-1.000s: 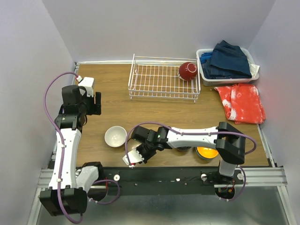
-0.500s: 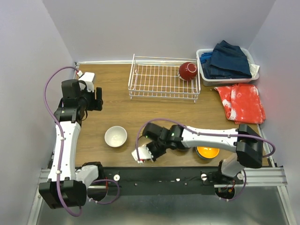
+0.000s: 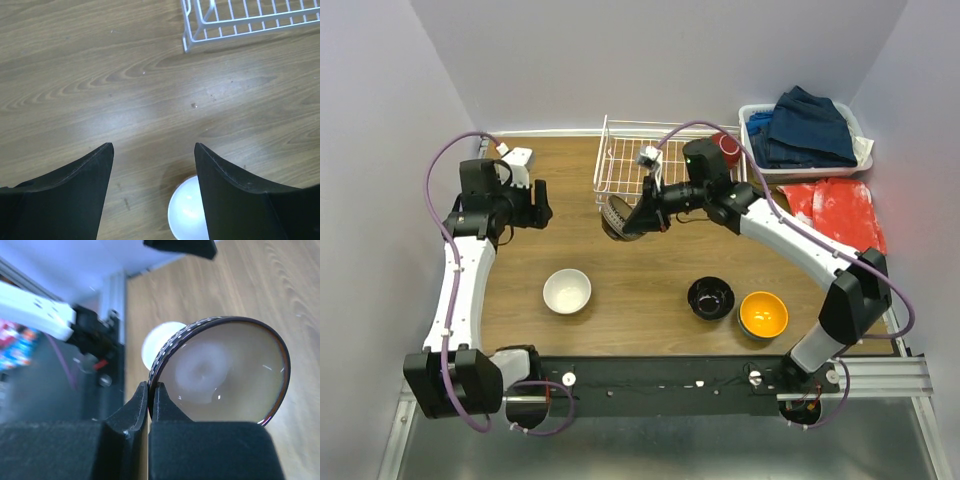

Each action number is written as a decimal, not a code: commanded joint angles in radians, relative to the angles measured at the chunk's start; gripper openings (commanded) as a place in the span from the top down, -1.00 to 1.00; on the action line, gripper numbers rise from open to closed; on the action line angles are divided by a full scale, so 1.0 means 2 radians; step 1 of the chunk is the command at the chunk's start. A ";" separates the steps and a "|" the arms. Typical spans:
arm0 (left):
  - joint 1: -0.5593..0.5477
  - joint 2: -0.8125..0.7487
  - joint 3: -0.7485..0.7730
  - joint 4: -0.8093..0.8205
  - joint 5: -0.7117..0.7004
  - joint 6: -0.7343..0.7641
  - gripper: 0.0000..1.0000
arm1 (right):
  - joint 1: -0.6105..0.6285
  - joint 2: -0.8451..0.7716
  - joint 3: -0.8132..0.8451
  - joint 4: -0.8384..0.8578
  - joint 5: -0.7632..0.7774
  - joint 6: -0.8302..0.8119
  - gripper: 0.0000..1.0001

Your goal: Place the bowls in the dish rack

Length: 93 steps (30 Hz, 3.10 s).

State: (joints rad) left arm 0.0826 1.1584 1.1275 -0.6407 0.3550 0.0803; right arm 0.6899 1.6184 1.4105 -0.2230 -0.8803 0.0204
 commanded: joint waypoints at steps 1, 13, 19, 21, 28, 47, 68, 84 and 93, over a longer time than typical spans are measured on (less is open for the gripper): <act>-0.018 0.033 0.031 0.041 0.056 0.024 -0.51 | -0.043 0.035 0.030 0.160 -0.080 0.193 0.99; 0.001 0.163 0.100 0.178 0.155 -0.073 -0.41 | -0.139 0.136 0.092 0.246 -0.062 0.310 0.99; -0.064 0.209 0.147 0.175 0.126 -0.030 -0.37 | -0.176 0.159 0.086 0.253 -0.048 0.340 0.99; -0.086 0.227 0.175 0.156 0.106 0.000 -0.37 | -0.188 0.169 0.076 0.262 -0.040 0.355 0.99; -0.152 0.326 0.273 0.115 0.073 0.025 -0.37 | -0.215 0.234 0.101 0.301 -0.045 0.404 0.99; -0.176 0.508 0.491 0.013 0.019 0.004 -0.34 | -0.214 0.331 0.168 0.206 0.090 0.458 0.99; -0.193 0.531 0.503 -0.009 -0.001 0.009 -0.32 | -0.212 0.380 0.199 0.274 0.050 0.488 0.99; -0.220 0.587 0.549 0.011 -0.057 0.010 -0.32 | -0.215 0.377 0.153 0.232 0.070 0.476 0.89; -0.228 0.600 0.569 0.028 -0.025 -0.002 -0.33 | -0.227 0.345 0.124 0.199 0.094 0.461 0.56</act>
State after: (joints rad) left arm -0.3622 2.3371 2.2150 -0.6266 0.2691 0.0929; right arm 0.2535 2.3131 1.7298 0.3637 -0.7586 0.9928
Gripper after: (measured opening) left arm 0.662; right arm 0.138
